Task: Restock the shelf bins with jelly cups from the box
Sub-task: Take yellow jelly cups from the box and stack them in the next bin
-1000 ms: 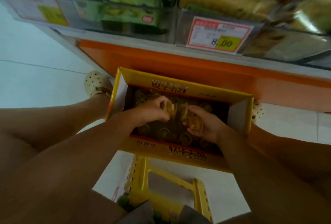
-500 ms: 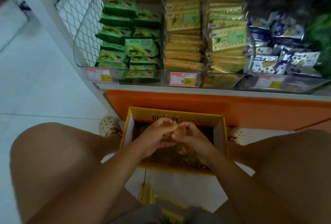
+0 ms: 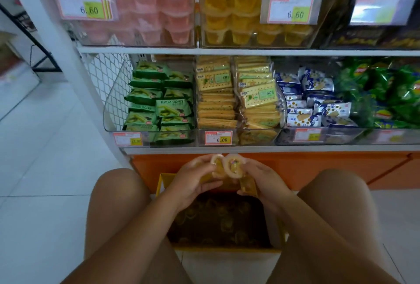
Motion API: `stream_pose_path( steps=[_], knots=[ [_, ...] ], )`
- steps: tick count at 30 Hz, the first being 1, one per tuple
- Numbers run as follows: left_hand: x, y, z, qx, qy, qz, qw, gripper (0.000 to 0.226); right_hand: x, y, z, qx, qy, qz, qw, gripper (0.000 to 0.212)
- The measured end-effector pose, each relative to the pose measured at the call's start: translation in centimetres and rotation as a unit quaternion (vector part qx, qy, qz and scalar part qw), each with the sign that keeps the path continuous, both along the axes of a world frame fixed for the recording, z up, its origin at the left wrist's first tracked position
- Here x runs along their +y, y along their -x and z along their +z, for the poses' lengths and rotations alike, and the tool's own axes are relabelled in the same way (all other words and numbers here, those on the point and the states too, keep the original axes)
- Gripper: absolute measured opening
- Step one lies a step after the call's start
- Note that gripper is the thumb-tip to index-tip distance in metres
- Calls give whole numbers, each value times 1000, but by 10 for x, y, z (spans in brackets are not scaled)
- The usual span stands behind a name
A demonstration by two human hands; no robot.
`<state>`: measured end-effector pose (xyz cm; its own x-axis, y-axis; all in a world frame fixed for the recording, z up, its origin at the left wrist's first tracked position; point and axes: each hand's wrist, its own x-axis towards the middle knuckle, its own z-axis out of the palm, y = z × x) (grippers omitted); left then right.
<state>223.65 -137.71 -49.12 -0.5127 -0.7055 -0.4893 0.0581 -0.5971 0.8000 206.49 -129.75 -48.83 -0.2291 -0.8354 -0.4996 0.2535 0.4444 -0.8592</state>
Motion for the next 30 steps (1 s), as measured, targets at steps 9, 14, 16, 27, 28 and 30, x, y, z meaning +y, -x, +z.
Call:
stream_pose_path(
  steps=[9,14,16,27,28,30],
  knots=[
    [-16,5,76,38,122,-24,991,37,-4,6,87,59,99,-17,993,15],
    [-31,14,152,51,213,-16,976,39,-17,7,164,138,199,-48,969,11],
    [-40,14,183,30,261,6,965,32,-21,11,200,194,244,-56,949,12],
    [-125,21,330,-68,564,40,822,39,-168,141,374,733,163,-7,660,19],
    [-137,23,335,-68,569,39,819,39,-187,151,380,768,129,9,628,23],
    [-158,28,342,-70,583,31,809,41,-221,164,391,809,82,62,579,30]
  ],
)
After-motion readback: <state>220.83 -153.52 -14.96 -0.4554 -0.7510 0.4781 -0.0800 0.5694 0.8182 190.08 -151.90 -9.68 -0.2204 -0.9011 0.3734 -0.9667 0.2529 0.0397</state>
